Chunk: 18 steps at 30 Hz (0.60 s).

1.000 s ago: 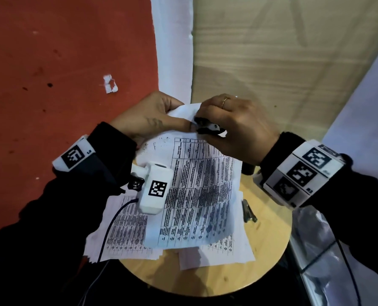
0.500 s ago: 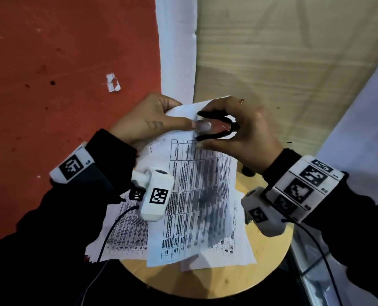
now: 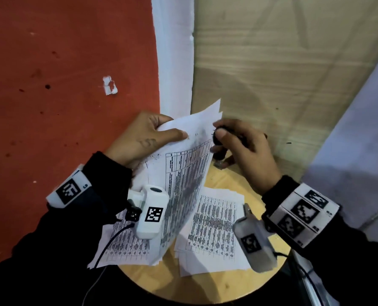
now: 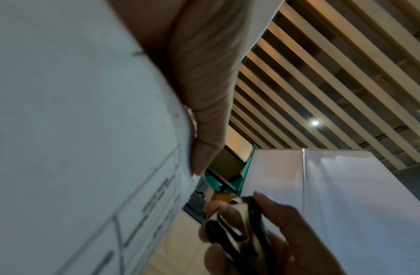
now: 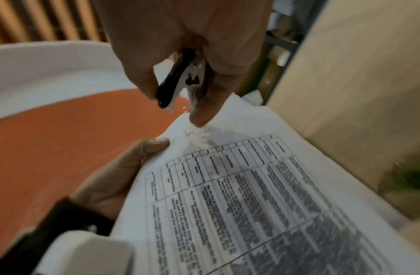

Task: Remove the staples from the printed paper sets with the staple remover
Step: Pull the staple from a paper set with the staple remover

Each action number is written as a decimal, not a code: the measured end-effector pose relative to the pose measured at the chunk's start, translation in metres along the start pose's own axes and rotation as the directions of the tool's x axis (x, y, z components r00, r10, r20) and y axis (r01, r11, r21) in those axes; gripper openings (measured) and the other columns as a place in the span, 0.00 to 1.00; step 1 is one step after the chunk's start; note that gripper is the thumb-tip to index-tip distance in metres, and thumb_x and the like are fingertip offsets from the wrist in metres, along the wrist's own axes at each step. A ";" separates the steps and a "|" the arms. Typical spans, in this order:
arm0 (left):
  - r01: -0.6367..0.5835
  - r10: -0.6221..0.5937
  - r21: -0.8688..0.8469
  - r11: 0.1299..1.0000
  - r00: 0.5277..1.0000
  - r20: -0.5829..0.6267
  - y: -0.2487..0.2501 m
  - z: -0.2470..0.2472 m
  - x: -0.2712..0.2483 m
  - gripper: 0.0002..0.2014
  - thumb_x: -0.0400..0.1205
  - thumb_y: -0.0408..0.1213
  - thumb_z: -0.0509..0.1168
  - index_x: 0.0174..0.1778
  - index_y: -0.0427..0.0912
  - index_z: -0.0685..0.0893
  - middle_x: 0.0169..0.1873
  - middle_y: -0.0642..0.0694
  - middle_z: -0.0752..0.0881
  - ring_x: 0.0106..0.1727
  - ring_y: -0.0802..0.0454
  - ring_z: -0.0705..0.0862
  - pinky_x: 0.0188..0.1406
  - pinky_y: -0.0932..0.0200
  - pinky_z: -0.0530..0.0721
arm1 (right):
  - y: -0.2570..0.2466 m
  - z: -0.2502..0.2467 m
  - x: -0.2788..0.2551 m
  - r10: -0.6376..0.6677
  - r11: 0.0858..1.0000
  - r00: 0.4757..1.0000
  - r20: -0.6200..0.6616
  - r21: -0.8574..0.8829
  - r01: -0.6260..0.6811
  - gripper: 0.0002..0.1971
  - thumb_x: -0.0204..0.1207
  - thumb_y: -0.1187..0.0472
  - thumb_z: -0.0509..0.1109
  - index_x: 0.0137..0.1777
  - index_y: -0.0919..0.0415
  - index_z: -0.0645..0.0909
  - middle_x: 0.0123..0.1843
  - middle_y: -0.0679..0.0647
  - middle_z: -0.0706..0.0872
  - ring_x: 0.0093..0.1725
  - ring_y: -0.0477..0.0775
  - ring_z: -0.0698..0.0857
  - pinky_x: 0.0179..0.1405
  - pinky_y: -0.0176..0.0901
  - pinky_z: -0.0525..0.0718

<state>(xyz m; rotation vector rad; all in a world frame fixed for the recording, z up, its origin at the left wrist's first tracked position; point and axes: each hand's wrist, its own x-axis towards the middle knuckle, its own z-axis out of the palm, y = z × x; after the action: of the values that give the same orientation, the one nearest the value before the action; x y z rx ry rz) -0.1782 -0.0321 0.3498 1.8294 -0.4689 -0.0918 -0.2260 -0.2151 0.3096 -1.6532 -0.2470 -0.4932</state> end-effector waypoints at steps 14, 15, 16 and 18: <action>-0.052 0.052 0.004 0.999 0.998 0.019 -0.008 0.008 0.009 0.12 0.74 0.29 0.73 0.25 0.33 0.81 0.18 0.48 0.78 0.19 0.57 0.71 0.17 0.68 0.66 | -0.002 0.032 0.010 -0.321 0.883 0.944 -0.079 -0.386 0.268 0.19 0.62 0.70 0.73 0.53 0.65 0.75 0.49 0.56 0.77 0.46 0.49 0.75 0.45 0.34 0.77; -0.066 0.066 0.001 0.998 0.997 0.036 -0.009 0.007 0.009 0.14 0.72 0.32 0.75 0.27 0.28 0.80 0.21 0.42 0.77 0.21 0.54 0.71 0.19 0.66 0.65 | -0.004 0.033 0.011 -0.323 0.875 0.944 -0.066 -0.401 0.272 0.19 0.61 0.68 0.72 0.53 0.66 0.75 0.49 0.56 0.77 0.45 0.45 0.73 0.43 0.27 0.74; -0.080 0.079 0.001 0.997 0.995 0.057 -0.009 0.007 0.009 0.16 0.69 0.35 0.77 0.28 0.25 0.80 0.25 0.40 0.76 0.25 0.52 0.69 0.21 0.64 0.64 | -0.005 0.032 0.011 -0.318 0.871 0.947 -0.054 -0.412 0.269 0.20 0.60 0.67 0.70 0.53 0.66 0.75 0.49 0.55 0.77 0.44 0.42 0.71 0.41 0.23 0.72; -0.113 0.111 0.014 0.993 0.989 0.101 -0.008 0.005 0.009 0.16 0.64 0.38 0.79 0.27 0.29 0.81 0.29 0.38 0.76 0.28 0.51 0.70 0.24 0.62 0.65 | -0.006 0.030 0.013 -0.285 0.878 0.958 -0.042 -0.413 0.243 0.21 0.58 0.64 0.69 0.52 0.64 0.74 0.48 0.53 0.76 0.44 0.42 0.71 0.40 0.22 0.71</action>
<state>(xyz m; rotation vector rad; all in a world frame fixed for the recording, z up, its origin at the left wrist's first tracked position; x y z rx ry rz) -0.1688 -0.0381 0.3426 1.8200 -0.6442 -0.1024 -0.2117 -0.1860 0.3186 -2.0020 -0.3128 -0.8827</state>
